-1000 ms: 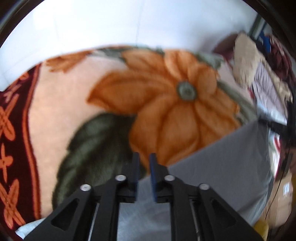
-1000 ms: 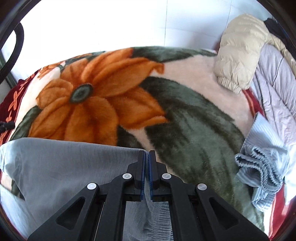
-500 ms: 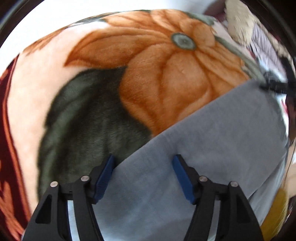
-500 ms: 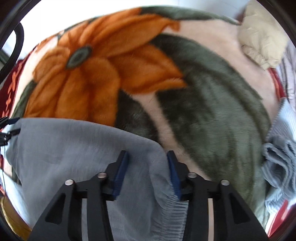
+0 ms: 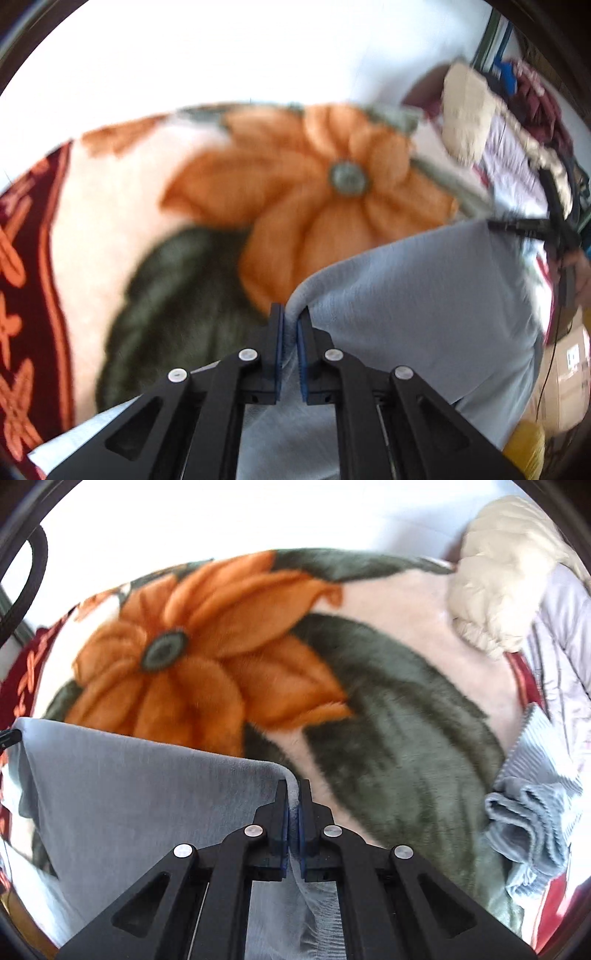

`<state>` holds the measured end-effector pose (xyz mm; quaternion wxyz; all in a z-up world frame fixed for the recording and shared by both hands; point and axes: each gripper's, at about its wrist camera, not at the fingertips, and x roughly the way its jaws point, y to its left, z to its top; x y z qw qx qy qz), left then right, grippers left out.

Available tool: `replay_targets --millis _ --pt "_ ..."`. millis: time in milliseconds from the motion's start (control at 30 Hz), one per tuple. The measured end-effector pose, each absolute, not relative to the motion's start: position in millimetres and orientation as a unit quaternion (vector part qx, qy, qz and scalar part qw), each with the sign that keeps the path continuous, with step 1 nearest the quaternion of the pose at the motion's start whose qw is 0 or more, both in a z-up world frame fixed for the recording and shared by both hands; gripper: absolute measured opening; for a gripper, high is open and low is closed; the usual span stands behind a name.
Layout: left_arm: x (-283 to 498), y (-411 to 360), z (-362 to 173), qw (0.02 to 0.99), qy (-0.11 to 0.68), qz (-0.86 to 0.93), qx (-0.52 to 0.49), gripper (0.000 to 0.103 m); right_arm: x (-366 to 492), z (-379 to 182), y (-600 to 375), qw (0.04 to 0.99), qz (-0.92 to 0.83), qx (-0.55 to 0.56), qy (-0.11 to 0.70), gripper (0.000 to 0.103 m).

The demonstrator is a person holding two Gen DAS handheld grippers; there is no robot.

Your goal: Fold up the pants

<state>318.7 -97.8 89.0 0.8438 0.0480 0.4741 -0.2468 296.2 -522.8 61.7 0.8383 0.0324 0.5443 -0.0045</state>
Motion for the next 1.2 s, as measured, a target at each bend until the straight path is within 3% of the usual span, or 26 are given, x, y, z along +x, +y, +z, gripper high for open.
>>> replay_targets --millis 267,600,867,1200 --pt "290.6 -106.4 142.0 0.862 0.429 -0.265 0.056 0.007 251.1 110.7 -533.5 0.875 0.023 0.041 0.481 0.004" --pt "172.7 -91.9 163.6 0.856 0.423 -0.284 0.087 0.007 148.6 139.7 -517.9 0.878 0.078 -0.008 0.472 0.004" --pt "75.7 -89.3 130.1 0.835 0.452 -0.299 0.097 0.006 64.8 109.7 -507.4 0.865 0.067 -0.021 0.498 0.004" --pt "25.0 -94.9 84.1 0.817 0.485 -0.296 0.104 0.007 9.5 54.9 -502.4 0.855 0.037 -0.005 0.518 0.004"
